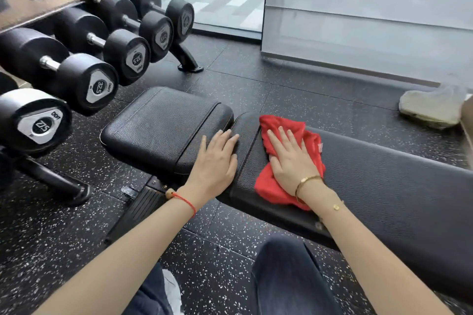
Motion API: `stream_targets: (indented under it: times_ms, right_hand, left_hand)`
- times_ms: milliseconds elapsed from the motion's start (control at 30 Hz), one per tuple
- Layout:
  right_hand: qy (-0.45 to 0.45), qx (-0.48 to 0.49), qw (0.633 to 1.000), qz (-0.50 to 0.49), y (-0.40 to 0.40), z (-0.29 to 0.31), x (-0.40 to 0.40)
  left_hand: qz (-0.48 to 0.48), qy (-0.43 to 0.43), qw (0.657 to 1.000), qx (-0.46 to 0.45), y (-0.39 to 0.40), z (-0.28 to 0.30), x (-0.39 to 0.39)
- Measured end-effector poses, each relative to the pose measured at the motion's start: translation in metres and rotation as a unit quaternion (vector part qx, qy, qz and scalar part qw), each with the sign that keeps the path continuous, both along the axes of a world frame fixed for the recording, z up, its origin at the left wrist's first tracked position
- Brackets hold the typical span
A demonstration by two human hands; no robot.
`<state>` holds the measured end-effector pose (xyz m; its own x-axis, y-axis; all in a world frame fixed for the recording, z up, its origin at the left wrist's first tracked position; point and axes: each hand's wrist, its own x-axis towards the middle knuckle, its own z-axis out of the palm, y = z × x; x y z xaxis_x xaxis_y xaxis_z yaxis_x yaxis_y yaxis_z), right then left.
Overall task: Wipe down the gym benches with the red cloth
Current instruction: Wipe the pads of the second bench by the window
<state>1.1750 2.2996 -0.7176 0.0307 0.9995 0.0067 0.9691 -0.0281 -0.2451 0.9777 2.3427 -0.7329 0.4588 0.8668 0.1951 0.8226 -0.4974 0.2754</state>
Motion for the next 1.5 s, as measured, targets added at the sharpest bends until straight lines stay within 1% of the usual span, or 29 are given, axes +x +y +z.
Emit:
stream_targets:
  times_ms: [67, 167, 233, 400, 533, 600, 700, 767, 867, 967, 1067, 1167, 1267, 1400, 1500]
  right_hand:
    - [0.002, -0.019, 0.999, -0.036, 0.028, 0.006, 0.006]
    - [0.0, -0.024, 0.999, -0.029, 0.043, 0.008, 0.005]
    - [-0.002, -0.014, 1.0, -0.01, 0.03, 0.006, 0.003]
    - [-0.024, 0.005, 0.999, 0.021, -0.034, -0.001, 0.013]
    - [-0.033, 0.0, 0.999, -0.021, -0.064, -0.002, 0.049]
    - [-0.02, -0.008, 0.998, -0.059, -0.056, 0.001, 0.067]
    - [-0.004, -0.019, 0.995, -0.095, -0.021, 0.008, 0.076]
    - [-0.009, -0.024, 0.996, -0.085, 0.003, 0.009, 0.067]
    - [-0.015, -0.012, 0.999, -0.036, 0.017, 0.007, 0.037]
    - [-0.011, 0.011, 1.0, 0.009, -0.003, 0.001, 0.015]
    - [-0.004, 0.02, 0.999, 0.033, -0.037, -0.003, 0.014]
    - [-0.009, 0.024, 1.0, 0.017, -0.069, -0.005, 0.034]
    - [0.001, 0.02, 0.999, -0.028, -0.08, -0.003, 0.058]
    - [0.005, -0.005, 0.997, -0.074, -0.044, 0.004, 0.071]
    - [-0.003, -0.016, 0.998, -0.067, -0.01, 0.009, 0.06]
  left_hand:
    - [-0.005, 0.003, 1.0, -0.002, -0.004, -0.002, 0.005]
    - [0.001, -0.007, 1.0, -0.004, -0.005, -0.003, 0.01]
    - [0.004, -0.022, 1.0, -0.01, -0.003, -0.002, 0.012]
    - [-0.016, -0.03, 0.999, -0.012, -0.003, -0.003, 0.025]
    - [-0.017, -0.033, 0.999, -0.015, -0.002, -0.003, 0.026]
    - [-0.019, -0.032, 0.999, -0.014, -0.003, -0.002, 0.027]
    - [-0.019, -0.027, 0.999, -0.01, -0.003, -0.002, 0.028]
    - [-0.017, -0.027, 0.999, -0.006, -0.004, -0.002, 0.029]
    - [-0.016, -0.027, 1.0, -0.001, -0.004, 0.0, 0.03]
    - [-0.017, -0.025, 1.0, 0.0, -0.004, 0.001, 0.031]
    - [-0.016, -0.021, 1.0, -0.002, -0.004, 0.001, 0.03]
    - [-0.008, -0.021, 1.0, -0.002, -0.004, 0.003, 0.03]
    - [0.003, -0.036, 0.999, 0.002, -0.008, 0.007, 0.036]
    - [-0.012, -0.037, 0.999, 0.015, -0.018, 0.01, 0.055]
    - [-0.021, -0.038, 0.999, 0.014, -0.022, 0.01, 0.071]
